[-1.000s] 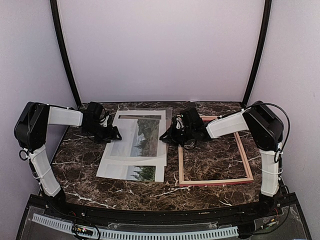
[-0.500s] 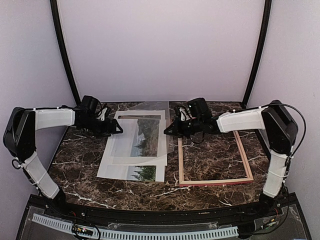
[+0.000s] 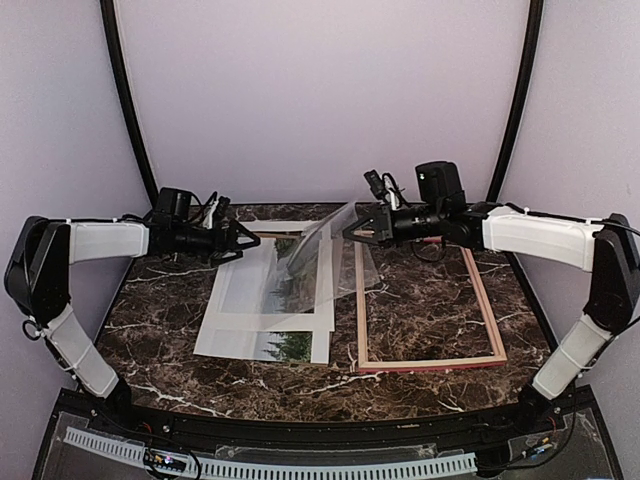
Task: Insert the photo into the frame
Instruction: Pick up the glass panel from the mat board, then pass from the right arm to the left
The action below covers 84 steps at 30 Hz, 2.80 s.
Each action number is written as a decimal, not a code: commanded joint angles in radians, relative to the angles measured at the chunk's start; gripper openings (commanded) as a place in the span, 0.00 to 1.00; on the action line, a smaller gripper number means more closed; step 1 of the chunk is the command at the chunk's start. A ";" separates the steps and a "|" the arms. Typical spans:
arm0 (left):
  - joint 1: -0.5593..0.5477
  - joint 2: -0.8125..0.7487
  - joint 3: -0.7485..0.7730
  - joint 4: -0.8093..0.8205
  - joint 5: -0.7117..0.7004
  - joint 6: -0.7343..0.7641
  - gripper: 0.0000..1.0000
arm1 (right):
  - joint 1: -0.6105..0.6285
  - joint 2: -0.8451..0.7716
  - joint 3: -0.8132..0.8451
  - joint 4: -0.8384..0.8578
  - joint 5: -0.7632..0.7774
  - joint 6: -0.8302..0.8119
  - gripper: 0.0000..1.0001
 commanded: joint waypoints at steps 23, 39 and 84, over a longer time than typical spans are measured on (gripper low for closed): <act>-0.022 0.105 -0.096 0.511 0.304 -0.357 0.99 | -0.009 -0.191 0.048 0.020 -0.217 -0.036 0.00; -0.064 0.165 -0.120 0.817 0.451 -0.584 0.99 | -0.009 -0.224 -0.045 0.082 -0.202 -0.030 0.00; -0.071 0.323 -0.107 1.241 0.472 -0.983 0.99 | -0.001 -0.209 -0.081 0.111 -0.194 -0.029 0.00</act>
